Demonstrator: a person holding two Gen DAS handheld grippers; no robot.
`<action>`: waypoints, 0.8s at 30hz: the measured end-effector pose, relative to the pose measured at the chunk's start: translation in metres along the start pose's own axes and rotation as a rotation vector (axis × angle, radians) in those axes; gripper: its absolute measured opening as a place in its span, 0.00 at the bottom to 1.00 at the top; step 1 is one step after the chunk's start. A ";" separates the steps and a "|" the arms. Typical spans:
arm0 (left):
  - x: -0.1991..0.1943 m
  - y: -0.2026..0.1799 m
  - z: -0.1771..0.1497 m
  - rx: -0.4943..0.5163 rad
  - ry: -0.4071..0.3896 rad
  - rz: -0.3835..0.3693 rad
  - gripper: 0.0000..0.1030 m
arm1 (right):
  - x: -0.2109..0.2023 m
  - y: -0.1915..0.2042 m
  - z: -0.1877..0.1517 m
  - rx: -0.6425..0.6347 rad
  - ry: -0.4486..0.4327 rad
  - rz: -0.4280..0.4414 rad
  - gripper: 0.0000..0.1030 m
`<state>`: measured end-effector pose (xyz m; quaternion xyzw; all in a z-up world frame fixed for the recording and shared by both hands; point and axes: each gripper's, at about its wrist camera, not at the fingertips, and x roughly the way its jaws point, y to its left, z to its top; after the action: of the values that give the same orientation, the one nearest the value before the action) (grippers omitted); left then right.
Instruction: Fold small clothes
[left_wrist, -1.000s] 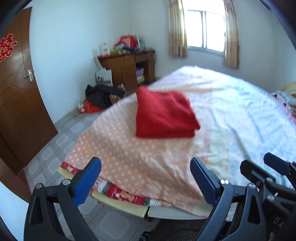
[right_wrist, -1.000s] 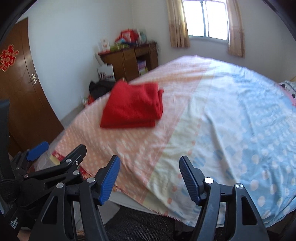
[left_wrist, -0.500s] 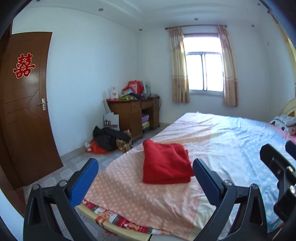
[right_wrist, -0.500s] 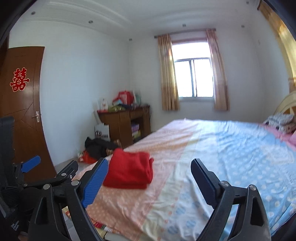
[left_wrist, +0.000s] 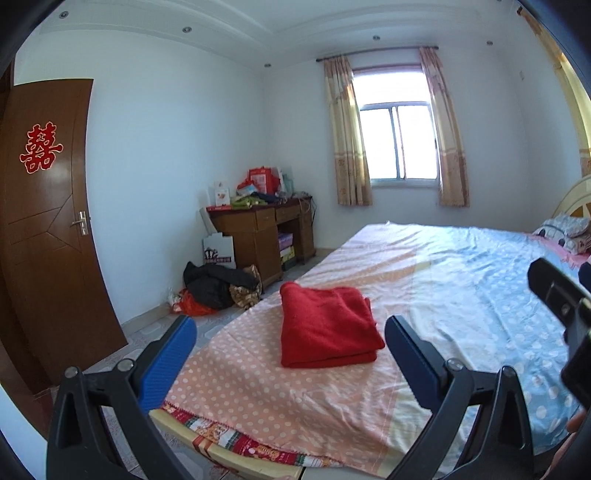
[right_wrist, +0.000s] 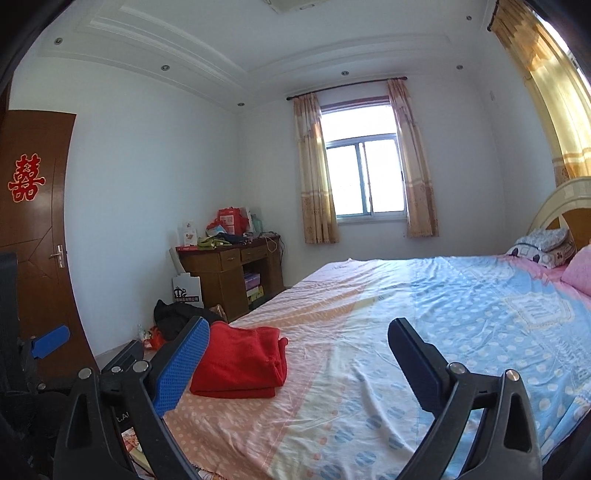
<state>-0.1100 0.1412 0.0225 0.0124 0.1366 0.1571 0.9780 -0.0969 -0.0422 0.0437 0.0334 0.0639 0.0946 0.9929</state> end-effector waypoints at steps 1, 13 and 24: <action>0.001 -0.001 -0.001 0.000 0.010 0.000 1.00 | 0.002 -0.003 0.000 0.008 0.004 0.000 0.95; 0.002 -0.005 -0.005 0.010 0.052 0.004 1.00 | -0.001 -0.006 -0.004 0.004 0.021 -0.013 0.95; 0.001 -0.011 -0.005 0.031 0.055 -0.004 1.00 | -0.003 -0.011 -0.004 0.025 0.014 -0.018 0.95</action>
<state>-0.1071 0.1306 0.0162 0.0228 0.1658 0.1531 0.9739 -0.0988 -0.0532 0.0393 0.0446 0.0723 0.0852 0.9927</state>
